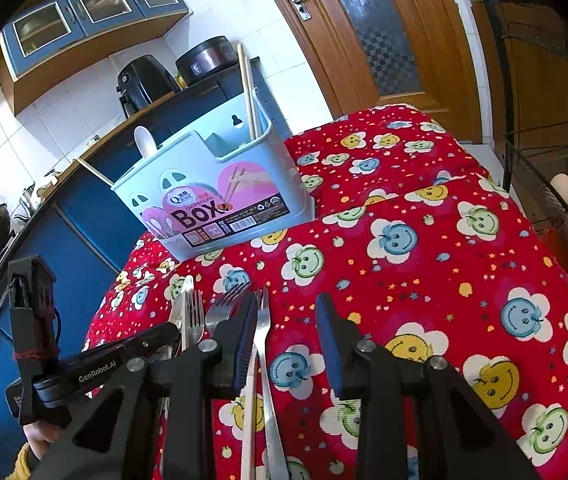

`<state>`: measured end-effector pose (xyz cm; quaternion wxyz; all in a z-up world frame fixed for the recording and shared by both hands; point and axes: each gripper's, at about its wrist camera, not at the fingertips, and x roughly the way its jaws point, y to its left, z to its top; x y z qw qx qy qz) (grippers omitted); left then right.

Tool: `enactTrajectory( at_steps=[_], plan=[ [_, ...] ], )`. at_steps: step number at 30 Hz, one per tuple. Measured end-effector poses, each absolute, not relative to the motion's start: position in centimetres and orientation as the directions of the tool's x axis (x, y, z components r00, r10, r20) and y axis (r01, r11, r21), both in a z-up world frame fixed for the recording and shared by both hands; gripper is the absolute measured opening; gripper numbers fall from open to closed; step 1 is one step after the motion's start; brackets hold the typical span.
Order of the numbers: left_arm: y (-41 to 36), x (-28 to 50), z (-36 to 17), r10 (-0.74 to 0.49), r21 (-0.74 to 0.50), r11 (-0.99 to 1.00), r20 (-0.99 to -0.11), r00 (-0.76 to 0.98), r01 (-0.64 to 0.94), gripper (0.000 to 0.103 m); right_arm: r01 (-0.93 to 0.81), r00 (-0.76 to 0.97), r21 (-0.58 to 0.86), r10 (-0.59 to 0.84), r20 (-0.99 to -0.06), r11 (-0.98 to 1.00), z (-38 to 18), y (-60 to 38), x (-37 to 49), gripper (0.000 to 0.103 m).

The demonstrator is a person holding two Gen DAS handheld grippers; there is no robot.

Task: Organize utensils
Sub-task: 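Close the left tool on a metal knife while the right tool grasps a metal fork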

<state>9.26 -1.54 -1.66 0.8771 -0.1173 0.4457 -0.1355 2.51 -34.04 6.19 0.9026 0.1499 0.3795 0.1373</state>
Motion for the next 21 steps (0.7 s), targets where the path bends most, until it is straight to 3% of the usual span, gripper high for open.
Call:
enactTrajectory(
  at_steps=[7, 21],
  plan=[
    [-1.0, 8.8, -1.3, -0.338, -0.328, 0.936, -0.742, 0.580, 0.126, 0.003, -0.156, 0.662, 0.373, 0.377, -0.648, 0.915, 6.3, -33.2, 2.5, 0.033],
    [2.7, 7.8, -0.7, -0.208, -0.247, 0.969, -0.756, 0.620, 0.023, 0.002, -0.218, 0.563, 0.396, 0.446, -0.695, 0.892, 5.1, -29.7, 3.5, 0.033]
  ],
)
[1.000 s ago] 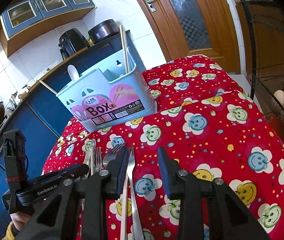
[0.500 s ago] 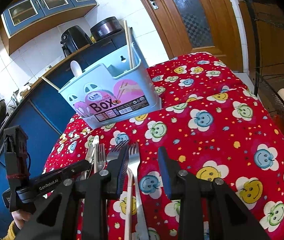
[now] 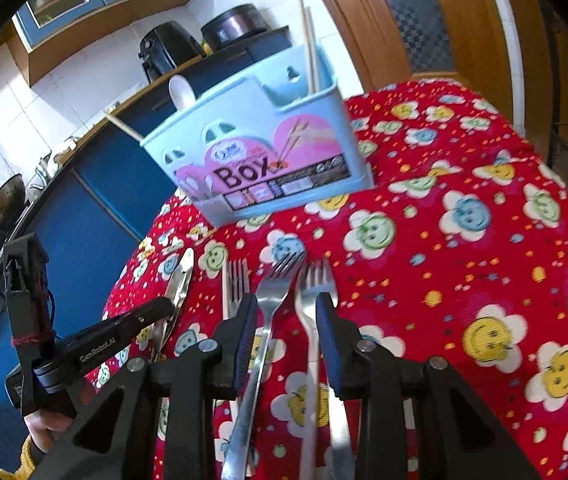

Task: Organize utensils
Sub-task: 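Close the left tool on a metal knife while the right tool grasps a metal fork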

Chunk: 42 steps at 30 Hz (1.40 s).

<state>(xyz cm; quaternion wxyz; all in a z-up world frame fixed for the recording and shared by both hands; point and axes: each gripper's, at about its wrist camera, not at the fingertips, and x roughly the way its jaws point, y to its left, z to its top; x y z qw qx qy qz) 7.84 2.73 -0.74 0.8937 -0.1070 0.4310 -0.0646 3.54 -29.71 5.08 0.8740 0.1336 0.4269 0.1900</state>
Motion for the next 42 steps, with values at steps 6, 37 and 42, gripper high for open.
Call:
enactTrajectory(
  at_steps=[6, 37, 42],
  plan=[
    [2.9, 8.0, -1.2, -0.217, -0.257, 0.966, -0.762, 0.611, 0.022, 0.002, -0.220, 0.514, 0.386, 0.443, -0.735, 0.896, 4.1, -28.3, 4.3, 0.033],
    [2.6, 12.6, -1.9, -0.394, -0.399, 0.910, -0.755, 0.524, 0.109, 0.003, -0.216, 0.425, 0.512, 0.552, -0.717, 0.831, 2.8, -27.6, 8.5, 0.007],
    [2.4, 11.6, -1.4, -0.402, -0.403, 0.906, -0.727, 0.557, 0.129, 0.001, -0.234, 0.453, 0.512, 0.559, -0.695, 0.827, 4.0, -28.1, 7.9, 0.006]
  ],
)
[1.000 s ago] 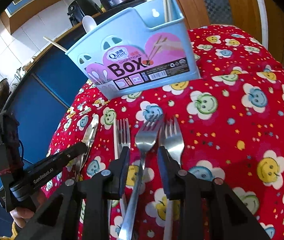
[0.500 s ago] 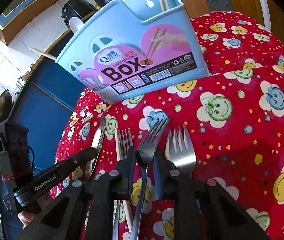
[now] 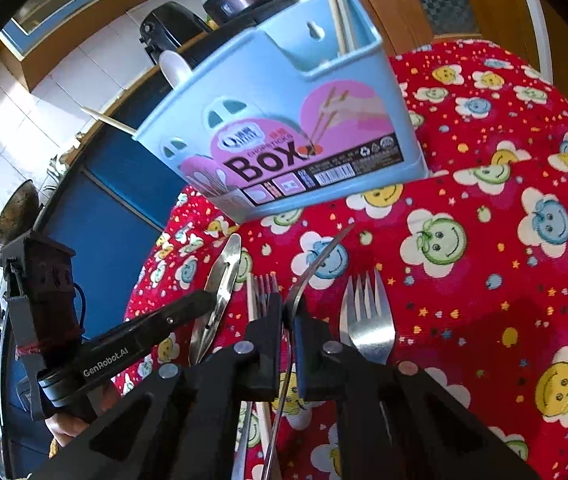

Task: Organize utensils
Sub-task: 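Close the left tool on a metal knife while the right tool grasps a metal fork, then lift the knife with the left tool while the right tool carries the fork over the caddy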

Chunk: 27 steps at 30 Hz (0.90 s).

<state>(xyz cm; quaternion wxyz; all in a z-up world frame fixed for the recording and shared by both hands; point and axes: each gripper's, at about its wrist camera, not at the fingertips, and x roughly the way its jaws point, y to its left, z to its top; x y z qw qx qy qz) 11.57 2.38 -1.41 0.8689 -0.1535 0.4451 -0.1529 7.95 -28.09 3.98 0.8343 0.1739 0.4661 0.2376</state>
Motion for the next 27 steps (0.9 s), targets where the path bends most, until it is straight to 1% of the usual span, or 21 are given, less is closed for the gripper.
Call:
enactTrajectory(
  at_steps=[3, 12, 20, 27],
  plan=[
    [2.3, 10.7, -0.5, -0.409, -0.410, 0.902, -0.700, 0.586, 0.139, 0.001, -0.251, 0.478, 0.512, 0.565, -0.673, 0.821, 5.0, -28.4, 7.2, 0.006],
    [2.2, 7.9, 3.6, -0.400, -0.399, 0.900, -0.589, 0.702, 0.177, 0.000, -0.302, 0.597, 0.432, 0.522, -0.609, 0.850, 9.0, -29.1, 5.0, 0.005],
    [1.7, 7.2, 7.4, -0.364, -0.362, 0.912, -0.493, 0.790, 0.193, 0.000, -0.318, 0.668, 0.395, 0.500, -0.552, 0.862, 12.2, -29.8, 4.6, 0.004],
    [1.7, 7.9, 11.0, -0.351, -0.347, 0.915, -0.427, 0.833, 0.208, 0.000, -0.325, 0.696, 0.381, 0.492, -0.523, 0.866, 14.2, -30.3, 4.9, 0.004]
  ],
)
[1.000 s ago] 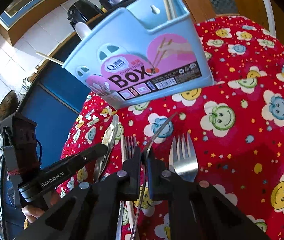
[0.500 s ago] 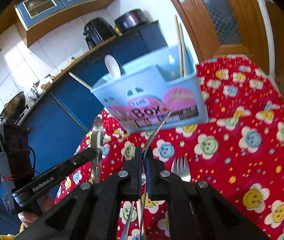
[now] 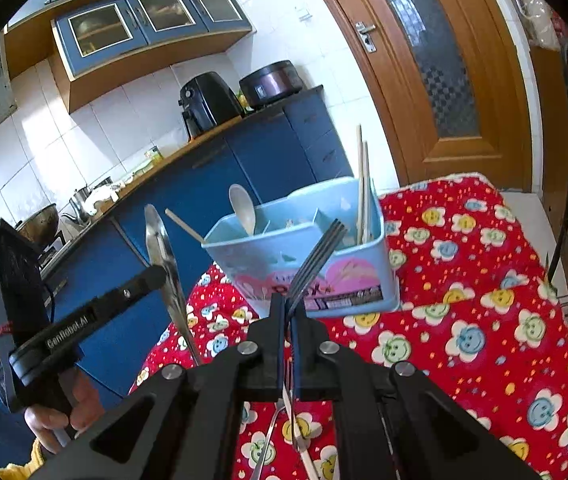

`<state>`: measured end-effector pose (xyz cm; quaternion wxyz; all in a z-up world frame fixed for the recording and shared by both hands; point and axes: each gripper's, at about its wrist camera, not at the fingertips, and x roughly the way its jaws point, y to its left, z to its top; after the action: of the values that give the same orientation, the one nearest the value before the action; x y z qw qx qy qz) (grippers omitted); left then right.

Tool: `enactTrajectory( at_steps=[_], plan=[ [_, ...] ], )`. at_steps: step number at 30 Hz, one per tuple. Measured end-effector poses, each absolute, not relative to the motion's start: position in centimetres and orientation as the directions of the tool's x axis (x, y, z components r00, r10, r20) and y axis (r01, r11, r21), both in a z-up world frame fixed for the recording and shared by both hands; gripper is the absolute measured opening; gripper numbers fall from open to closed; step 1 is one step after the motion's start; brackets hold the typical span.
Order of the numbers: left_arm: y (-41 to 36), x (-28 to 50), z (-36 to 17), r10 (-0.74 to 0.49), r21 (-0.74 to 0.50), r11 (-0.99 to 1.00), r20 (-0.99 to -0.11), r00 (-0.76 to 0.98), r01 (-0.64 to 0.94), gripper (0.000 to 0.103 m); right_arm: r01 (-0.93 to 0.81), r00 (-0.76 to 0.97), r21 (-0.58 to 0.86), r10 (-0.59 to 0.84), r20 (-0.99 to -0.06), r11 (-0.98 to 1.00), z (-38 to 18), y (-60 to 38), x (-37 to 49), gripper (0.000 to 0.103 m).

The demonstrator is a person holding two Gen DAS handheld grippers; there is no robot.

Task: Organize utensils
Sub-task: 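Lift the knife with the left tool while the right tool carries the fork over the caddy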

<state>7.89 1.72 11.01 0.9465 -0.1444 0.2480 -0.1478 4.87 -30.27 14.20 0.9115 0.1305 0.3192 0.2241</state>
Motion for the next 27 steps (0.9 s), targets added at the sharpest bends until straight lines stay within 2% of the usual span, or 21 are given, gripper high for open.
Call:
enactTrajectory(
  at_steps=[8, 17, 27],
  plan=[
    [1.4, 9.6, 15.0, -0.319, -0.311, 0.927, -0.354, 0.879, 0.211, 0.000, -0.321, 0.734, 0.349, 0.464, -0.496, 0.880, 16.5, -31.0, 5.4, 0.004],
    [1.2, 12.5, 19.6, -0.214, -0.251, 0.956, -0.252, 0.944, 0.150, 0.000, -0.312, 0.755, 0.340, 0.449, -0.478, 0.887, 17.3, -32.1, 6.1, 0.004],
    [1.0, 14.9, 20.9, -0.119, -0.204, 0.976, -0.200, 0.973, 0.078, 0.000, -0.303, 0.783, 0.311, 0.421, -0.457, 0.901, 19.0, -32.7, 8.1, 0.004]
  ],
)
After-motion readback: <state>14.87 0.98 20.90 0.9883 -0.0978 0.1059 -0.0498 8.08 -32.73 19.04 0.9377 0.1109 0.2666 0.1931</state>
